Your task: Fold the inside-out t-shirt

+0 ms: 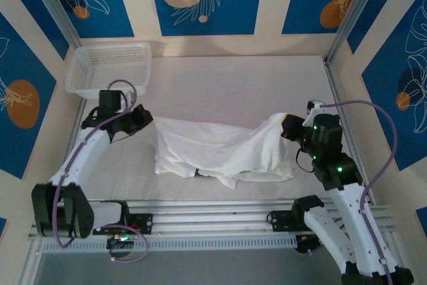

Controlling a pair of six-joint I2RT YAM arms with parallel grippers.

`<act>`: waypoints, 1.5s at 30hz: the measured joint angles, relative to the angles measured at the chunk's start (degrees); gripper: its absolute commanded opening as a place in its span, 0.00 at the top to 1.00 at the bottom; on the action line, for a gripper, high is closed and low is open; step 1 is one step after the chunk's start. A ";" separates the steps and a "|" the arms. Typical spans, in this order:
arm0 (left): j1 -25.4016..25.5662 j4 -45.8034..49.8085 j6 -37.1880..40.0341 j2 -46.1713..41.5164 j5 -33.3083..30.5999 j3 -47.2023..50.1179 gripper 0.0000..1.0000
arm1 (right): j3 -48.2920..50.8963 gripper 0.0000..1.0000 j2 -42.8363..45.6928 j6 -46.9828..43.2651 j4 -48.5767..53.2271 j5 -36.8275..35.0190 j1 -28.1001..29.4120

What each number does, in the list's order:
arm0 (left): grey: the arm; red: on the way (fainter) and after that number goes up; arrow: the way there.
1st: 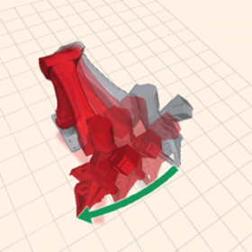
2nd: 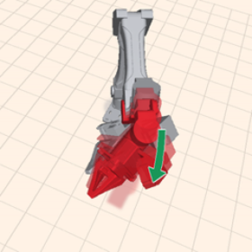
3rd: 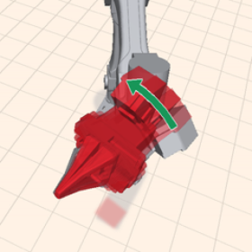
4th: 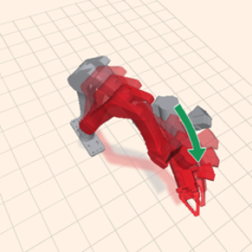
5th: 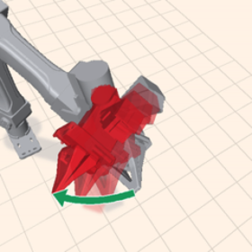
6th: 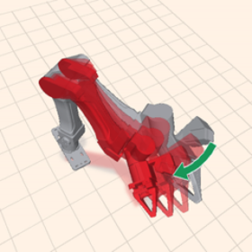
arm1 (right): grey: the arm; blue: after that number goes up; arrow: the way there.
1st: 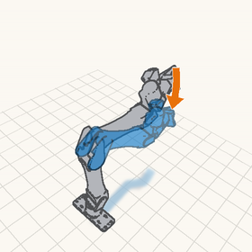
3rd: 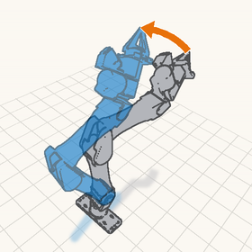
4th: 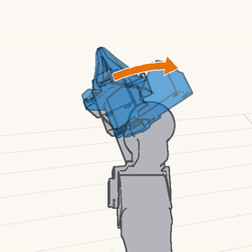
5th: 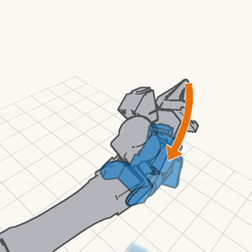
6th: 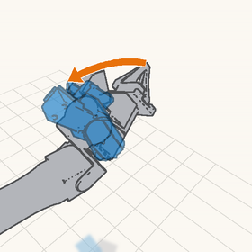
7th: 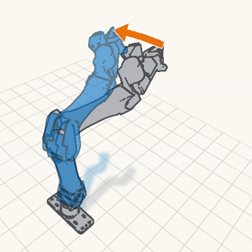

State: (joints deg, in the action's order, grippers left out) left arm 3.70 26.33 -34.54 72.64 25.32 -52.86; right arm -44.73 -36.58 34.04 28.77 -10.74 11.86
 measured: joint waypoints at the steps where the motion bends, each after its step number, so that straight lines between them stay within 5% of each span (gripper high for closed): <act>1: 0.52 -0.85 -0.02 1.57 -0.28 0.52 1.00 | 0.63 1.00 -0.46 0.02 0.37 -0.13 0.00; 8: 1.73 -8.02 0.09 13.46 -6.93 0.70 0.99 | 1.27 1.00 -1.16 -0.90 0.63 -1.25 -0.61; 12: 1.75 -10.51 0.68 18.97 -10.19 -0.92 0.81 | 1.27 1.00 -1.57 -1.09 0.63 -1.22 -0.63; 21: 1.84 -11.67 0.61 18.40 -12.11 -1.81 0.60 | 1.27 1.00 -1.97 -1.07 0.59 -0.76 -0.66; 34: 4.66 -7.67 0.17 12.39 -11.26 1.79 0.59 | 1.27 1.00 -1.97 -1.07 0.39 0.37 -0.66; 45: 6.97 -3.52 -0.50 15.08 -13.05 -0.02 0.75 | 1.27 1.00 -1.11 -1.05 0.39 0.55 -0.66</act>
State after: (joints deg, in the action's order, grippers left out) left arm 10.68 22.81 -35.05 87.72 12.27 -52.88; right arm -43.46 -37.69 32.99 29.17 -10.20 11.20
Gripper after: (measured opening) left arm 0.258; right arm 0.064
